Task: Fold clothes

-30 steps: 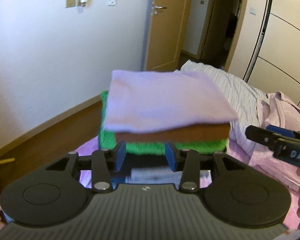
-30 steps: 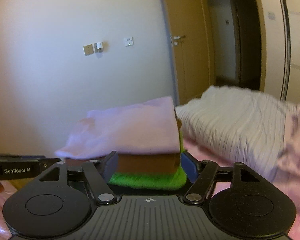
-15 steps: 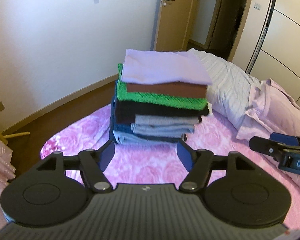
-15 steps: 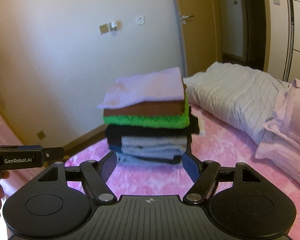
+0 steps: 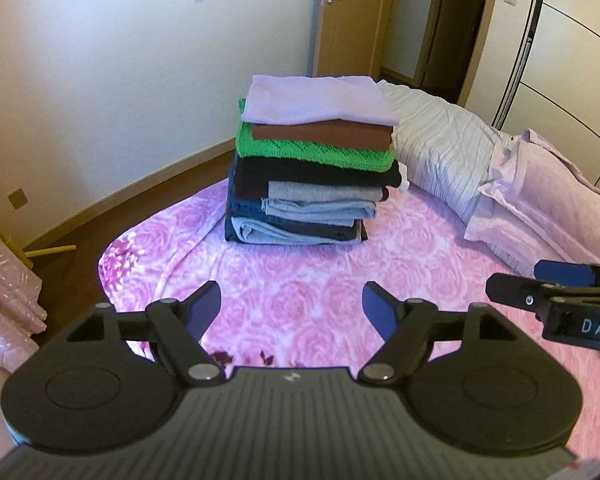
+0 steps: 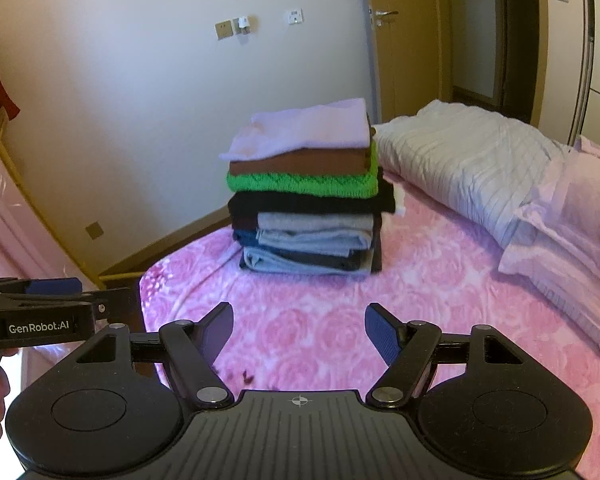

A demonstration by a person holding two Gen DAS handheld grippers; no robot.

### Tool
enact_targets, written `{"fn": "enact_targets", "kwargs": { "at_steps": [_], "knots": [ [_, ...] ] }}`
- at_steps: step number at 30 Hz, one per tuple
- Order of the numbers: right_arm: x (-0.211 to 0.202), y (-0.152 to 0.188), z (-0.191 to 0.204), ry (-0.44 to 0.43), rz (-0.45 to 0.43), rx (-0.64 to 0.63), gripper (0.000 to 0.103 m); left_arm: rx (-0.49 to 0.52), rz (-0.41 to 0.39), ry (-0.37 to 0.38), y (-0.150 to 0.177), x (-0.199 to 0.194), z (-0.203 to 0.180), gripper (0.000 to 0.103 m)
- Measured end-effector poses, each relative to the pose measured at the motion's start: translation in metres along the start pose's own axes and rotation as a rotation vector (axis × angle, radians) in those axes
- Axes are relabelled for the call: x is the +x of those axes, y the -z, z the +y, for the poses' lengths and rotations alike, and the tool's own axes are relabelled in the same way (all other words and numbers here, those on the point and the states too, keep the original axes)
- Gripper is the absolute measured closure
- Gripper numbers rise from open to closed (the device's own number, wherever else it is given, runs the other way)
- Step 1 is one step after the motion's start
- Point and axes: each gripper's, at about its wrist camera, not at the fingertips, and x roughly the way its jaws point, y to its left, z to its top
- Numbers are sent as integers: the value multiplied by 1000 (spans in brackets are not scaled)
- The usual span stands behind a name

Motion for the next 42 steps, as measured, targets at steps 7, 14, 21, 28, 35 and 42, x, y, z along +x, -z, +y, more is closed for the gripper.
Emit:
{"fn": "enact_targets", "kwargs": {
  "at_steps": [7, 14, 21, 28, 35, 42],
  "knots": [
    [-21, 21, 2, -8, 27, -7, 33, -7, 1, -2, 24, -22, -5, 28],
    [-37, 33, 4, -8, 19, -33, 33, -10, -7, 8, 40, -40, -9, 28],
    [-43, 38, 5, -14, 17, -46, 33, -10, -23, 2, 47, -52, -12, 28],
    [-47, 42, 8, -29, 14, -56, 33, -13, -28, -6, 51, -59, -13, 28],
    [-47, 42, 8, -33, 11, -56, 33, -11, -29, -5, 52, -59, -14, 28],
    [-45, 42, 5, -33, 15, -50, 33, -10, -23, -7, 52, -59, -15, 28]
  ]
}}
